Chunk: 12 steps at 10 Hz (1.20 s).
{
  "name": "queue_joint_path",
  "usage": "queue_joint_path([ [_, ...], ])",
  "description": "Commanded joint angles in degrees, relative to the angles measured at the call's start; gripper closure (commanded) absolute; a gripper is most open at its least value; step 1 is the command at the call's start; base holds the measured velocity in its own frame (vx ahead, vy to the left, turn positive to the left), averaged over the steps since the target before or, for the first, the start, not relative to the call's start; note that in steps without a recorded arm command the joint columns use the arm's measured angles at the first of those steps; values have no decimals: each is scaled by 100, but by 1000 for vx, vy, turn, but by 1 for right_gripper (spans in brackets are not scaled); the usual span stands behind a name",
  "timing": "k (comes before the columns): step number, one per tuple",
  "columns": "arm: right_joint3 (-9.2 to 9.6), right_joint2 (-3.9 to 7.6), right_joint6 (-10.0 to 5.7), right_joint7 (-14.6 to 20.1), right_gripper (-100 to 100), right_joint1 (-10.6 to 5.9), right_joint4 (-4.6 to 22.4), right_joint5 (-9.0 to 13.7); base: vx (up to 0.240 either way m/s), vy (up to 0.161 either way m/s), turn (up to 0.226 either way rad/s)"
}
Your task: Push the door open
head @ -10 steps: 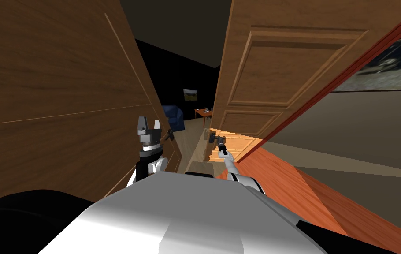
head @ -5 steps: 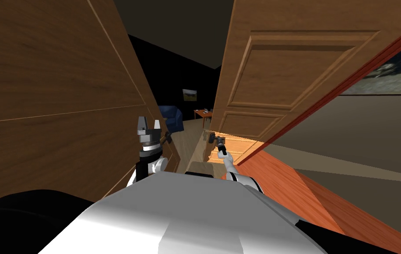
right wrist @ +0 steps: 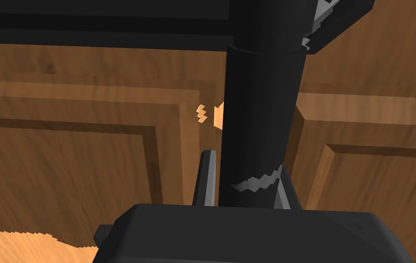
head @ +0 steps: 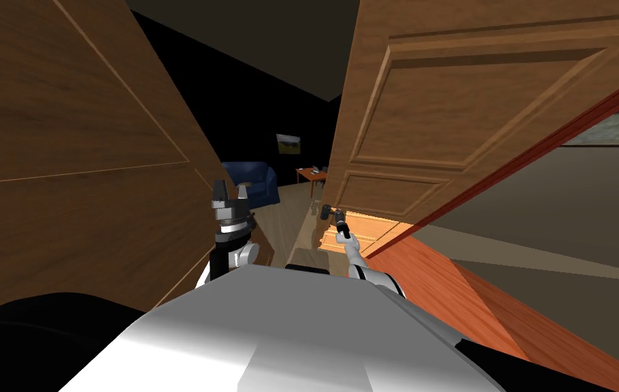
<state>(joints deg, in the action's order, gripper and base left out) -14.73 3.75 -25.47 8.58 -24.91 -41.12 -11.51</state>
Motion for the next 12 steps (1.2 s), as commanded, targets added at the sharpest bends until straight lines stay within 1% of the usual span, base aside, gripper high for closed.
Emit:
queue_joint_path([
  [1, -117, 79, 42, -126, 100, 1, -109, 66, 181, -17, -65],
  [3, -203, 49, 46, -294, 100, -19, -109, 156, 140, -34, -71],
  [6, -293, 8, 51, -468, 100, -39, -110, 250, 119, 10, -80],
  [7, -315, -4, 52, -513, 100, -44, -110, 273, 90, 3, -136],
  [8, -384, -44, 55, -646, 100, -59, -111, 345, 139, -7, -189],
  [9, -384, -44, 55, -646, 100, -59, -111, 345, 111, 17, -28],
  [10, -452, -90, 58, -779, 100, -75, -112, 417, 118, 41, -52],
  [12, -518, -144, 62, -908, 100, -89, -112, 486, 116, 46, -113],
])
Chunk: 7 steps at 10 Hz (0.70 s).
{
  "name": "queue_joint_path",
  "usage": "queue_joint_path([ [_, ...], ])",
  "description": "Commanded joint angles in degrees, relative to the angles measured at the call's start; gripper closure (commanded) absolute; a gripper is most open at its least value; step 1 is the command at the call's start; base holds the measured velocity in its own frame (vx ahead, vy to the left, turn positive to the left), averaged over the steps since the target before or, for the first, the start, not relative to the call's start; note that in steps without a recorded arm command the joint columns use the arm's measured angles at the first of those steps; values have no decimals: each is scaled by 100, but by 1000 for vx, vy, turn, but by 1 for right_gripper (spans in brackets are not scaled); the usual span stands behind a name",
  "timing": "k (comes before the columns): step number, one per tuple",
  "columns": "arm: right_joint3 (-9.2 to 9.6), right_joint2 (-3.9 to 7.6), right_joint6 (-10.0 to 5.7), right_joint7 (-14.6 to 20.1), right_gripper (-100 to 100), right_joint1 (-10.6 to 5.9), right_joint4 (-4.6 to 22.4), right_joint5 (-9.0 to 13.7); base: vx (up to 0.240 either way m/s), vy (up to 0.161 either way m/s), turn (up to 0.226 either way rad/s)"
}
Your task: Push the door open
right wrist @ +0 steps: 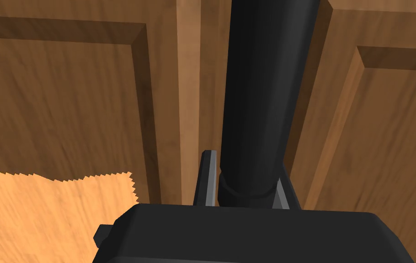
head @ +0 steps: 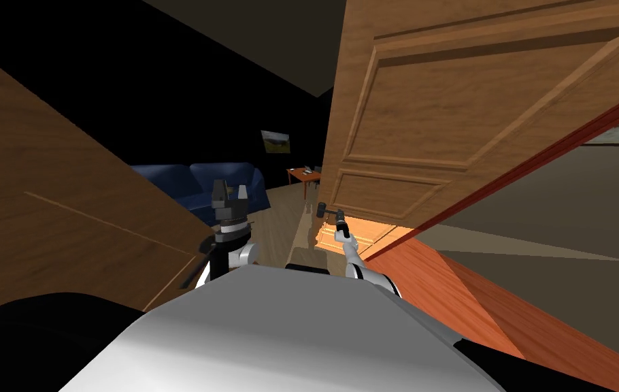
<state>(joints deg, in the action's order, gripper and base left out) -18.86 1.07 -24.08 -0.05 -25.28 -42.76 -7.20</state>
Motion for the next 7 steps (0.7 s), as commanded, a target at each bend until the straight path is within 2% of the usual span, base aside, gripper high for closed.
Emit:
queue_joint_path([
  [1, -149, 88, -76, -130, 100, -63, 51, 101, 156, 72, -148],
  [4, -270, -39, -70, -366, 100, -90, 50, 228, 147, 72, -99],
  [7, -390, -193, -64, -599, 100, -117, 49, 354, 158, 141, -155],
])
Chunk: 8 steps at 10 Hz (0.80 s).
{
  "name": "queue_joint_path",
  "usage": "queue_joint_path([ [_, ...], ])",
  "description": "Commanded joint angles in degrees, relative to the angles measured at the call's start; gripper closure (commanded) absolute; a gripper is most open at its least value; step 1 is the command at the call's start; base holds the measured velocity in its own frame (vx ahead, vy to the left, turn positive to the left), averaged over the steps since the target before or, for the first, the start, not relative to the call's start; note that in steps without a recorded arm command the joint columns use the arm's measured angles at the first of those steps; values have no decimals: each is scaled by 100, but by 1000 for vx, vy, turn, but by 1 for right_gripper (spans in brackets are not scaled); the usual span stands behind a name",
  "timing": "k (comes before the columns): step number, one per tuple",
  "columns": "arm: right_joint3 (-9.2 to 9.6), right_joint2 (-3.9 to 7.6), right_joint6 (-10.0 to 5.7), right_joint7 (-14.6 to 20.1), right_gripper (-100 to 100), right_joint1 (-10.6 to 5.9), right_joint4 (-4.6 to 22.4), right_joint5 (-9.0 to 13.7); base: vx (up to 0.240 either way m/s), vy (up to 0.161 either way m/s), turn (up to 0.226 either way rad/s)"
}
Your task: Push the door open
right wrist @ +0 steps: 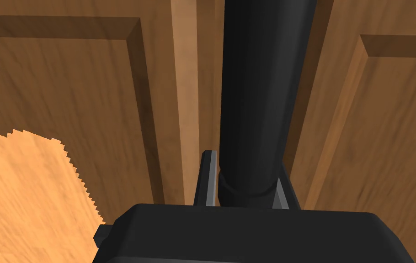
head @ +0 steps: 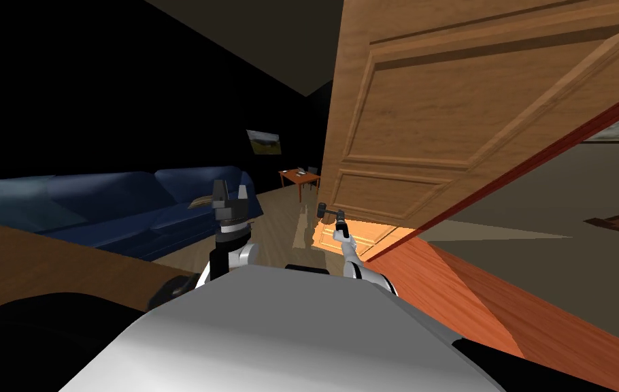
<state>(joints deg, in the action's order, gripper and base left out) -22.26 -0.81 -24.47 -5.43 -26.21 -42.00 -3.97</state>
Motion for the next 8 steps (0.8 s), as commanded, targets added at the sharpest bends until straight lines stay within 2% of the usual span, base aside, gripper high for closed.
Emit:
queue_joint_path([
  [1, -76, -46, -23, -111, 100, -29, -27, 58, 144, 112, -90],
  [4, -139, -153, -20, -234, 100, -43, -28, 124, 110, 167, -76],
  [6, -160, -195, -19, -275, 100, -48, -28, 146, 45, 188, -22],
  [7, -187, -91, 15, -231, 100, 30, -130, 147, 8, 53, -72],
  [8, -206, -21, 21, -233, 100, 43, -130, 156, 27, -84, -52],
])
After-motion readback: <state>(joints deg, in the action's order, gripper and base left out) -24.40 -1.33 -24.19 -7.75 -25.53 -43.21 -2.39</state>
